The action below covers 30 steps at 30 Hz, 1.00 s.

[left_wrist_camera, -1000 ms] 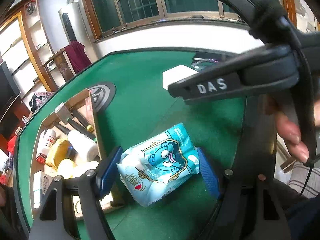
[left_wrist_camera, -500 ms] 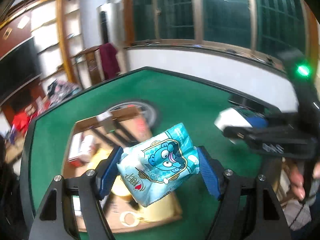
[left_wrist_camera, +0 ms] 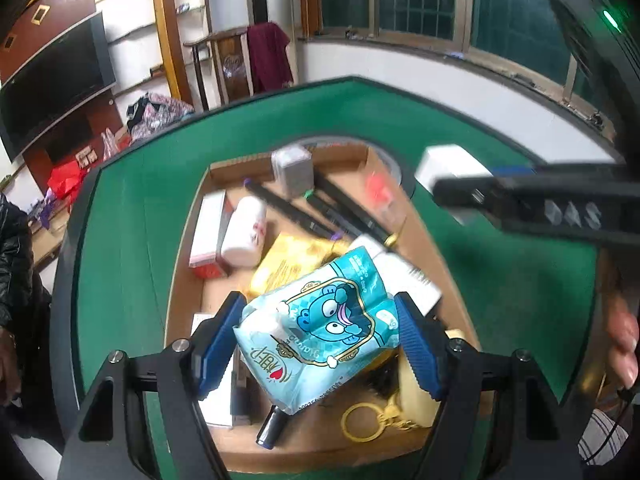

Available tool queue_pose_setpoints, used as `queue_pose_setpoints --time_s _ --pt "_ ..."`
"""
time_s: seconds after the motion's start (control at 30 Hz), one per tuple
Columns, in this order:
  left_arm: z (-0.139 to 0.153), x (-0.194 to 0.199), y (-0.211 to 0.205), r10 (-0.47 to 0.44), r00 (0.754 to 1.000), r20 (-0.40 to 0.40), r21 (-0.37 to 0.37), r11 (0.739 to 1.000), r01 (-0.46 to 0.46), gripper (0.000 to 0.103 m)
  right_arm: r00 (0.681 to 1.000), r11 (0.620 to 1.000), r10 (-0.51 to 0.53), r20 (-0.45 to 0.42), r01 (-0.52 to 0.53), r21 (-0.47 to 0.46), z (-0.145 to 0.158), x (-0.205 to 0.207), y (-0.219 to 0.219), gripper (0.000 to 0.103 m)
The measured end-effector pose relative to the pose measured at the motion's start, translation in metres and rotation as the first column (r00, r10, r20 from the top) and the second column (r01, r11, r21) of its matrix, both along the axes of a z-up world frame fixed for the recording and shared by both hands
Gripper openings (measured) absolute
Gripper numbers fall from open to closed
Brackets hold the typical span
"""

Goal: Organize objects
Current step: 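Carry the tissue pack and charger cube over the tray with both grippers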

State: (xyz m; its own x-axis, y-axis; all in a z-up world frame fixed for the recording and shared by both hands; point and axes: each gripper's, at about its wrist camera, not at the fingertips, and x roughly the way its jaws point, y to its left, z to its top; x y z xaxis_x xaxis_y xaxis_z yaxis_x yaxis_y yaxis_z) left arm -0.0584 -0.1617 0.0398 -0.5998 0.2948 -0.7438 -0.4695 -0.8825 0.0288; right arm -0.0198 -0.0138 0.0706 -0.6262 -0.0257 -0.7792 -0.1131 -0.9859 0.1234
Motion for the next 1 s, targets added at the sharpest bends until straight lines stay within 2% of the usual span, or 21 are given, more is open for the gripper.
queue_pose_setpoints --time_s 0.13,0.27,0.53,0.67,0.8,1.0 --pt "-0.013 -0.004 0.001 0.006 1.0 0.028 -0.014 1.0 -0.006 0.074 1.0 1.0 0.009 0.026 -0.009 -0.009 -0.015 -0.025 -0.005 0.049" --pt "-0.014 0.0 0.004 0.004 1.0 0.009 -0.03 1.0 -0.004 0.075 0.999 1.0 0.017 0.041 -0.017 -0.006 -0.026 -0.042 -0.013 0.049" --pt "-0.019 0.001 0.004 0.034 0.999 -0.017 0.019 0.999 -0.034 0.076 0.996 1.0 -0.002 0.087 0.001 0.011 -0.046 -0.067 -0.016 0.049" --pt "-0.021 0.001 0.006 0.029 0.999 -0.035 0.022 0.999 -0.028 0.08 0.992 1.0 0.009 0.122 -0.008 -0.008 -0.052 -0.076 -0.018 0.051" --pt "-0.023 -0.001 0.004 0.027 0.999 -0.033 0.033 0.999 -0.026 0.082 0.996 1.0 -0.004 0.089 0.005 -0.006 -0.044 -0.068 -0.018 0.051" --pt "-0.021 0.0 0.006 0.028 0.998 -0.063 0.031 0.999 -0.026 0.082 1.0 0.999 -0.026 -0.006 0.026 0.023 -0.009 -0.034 -0.02 0.057"
